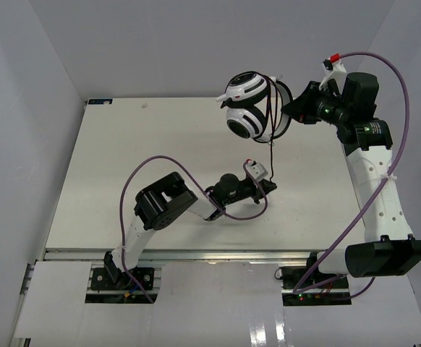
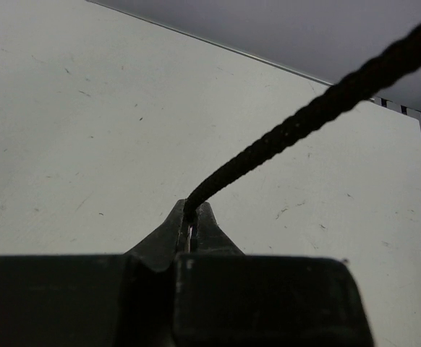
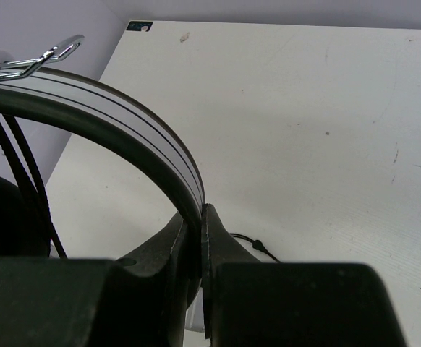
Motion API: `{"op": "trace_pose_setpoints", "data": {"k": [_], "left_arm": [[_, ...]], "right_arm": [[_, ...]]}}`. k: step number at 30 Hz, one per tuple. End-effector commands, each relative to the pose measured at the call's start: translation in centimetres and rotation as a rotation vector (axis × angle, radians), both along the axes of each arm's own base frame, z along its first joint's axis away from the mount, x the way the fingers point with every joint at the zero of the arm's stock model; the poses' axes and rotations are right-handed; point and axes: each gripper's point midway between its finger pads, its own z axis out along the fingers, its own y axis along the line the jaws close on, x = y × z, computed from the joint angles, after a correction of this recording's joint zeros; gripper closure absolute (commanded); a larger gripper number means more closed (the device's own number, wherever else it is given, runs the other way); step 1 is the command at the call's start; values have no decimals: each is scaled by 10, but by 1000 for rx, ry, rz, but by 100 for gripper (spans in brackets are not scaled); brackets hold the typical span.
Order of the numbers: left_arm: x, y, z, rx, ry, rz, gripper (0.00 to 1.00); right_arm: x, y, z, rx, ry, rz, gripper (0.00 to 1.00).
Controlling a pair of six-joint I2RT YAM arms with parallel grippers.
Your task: Wrap the headphones
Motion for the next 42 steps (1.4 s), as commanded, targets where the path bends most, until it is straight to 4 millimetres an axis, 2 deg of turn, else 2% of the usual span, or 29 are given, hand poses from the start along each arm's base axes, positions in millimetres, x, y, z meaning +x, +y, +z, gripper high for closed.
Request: {"op": "trace_pose_setpoints", "data": {"k": [1,7,11,14,16,18,20,23,25,28,30,32,34,36,38,39,42], "left_arm": [[1,6,37,-83,-41,14,100],[-7,28,42,-103,-37,8,100],[-9,61,43,-121,0,41,100],[-2,87,36,-113,69,72,100],[10,107,29,-95,119,90,100],[13,120,36,-110,139,85,100],[19,143,37,-116,140,112,100],[16,159,45,-97,119,68,100],[23,171,55,-81,99,62,100],[35,184,54,-16,113,58,100],[53,191,65,16,118,61,100],[68,205,61,66,169,72,100],[91,220,74,85,222,94,100],[101,227,89,90,269,81,100],[102,232,101,103,359,28,100],[108,233,120,91,355,14,100],[97,227,148,77,417,-109,100]], "right_arm": [[-17,5,48,68,-116,39,92],[-18,2,45,52,-123,35,92],[-19,1,40,39,-119,45,92],[-26,6,42,29,-139,93,92],[-34,11,44,23,-161,152,92],[-40,11,45,-20,-212,183,92],[-38,3,44,-95,-274,156,92],[-29,-12,35,-198,-304,98,92],[-30,-13,27,-248,-327,124,92],[-37,-11,19,-321,-395,196,92],[-43,-12,14,-381,-447,234,92],[-50,-15,4,-464,-502,281,92],[-53,-21,-7,-570,-555,308,92],[-51,-28,-21,-648,-562,309,92],[-47,-36,-47,-734,-551,310,92],[-43,-42,-51,-791,-564,283,92],[-34,-50,-80,-914,-532,225,92]]}}
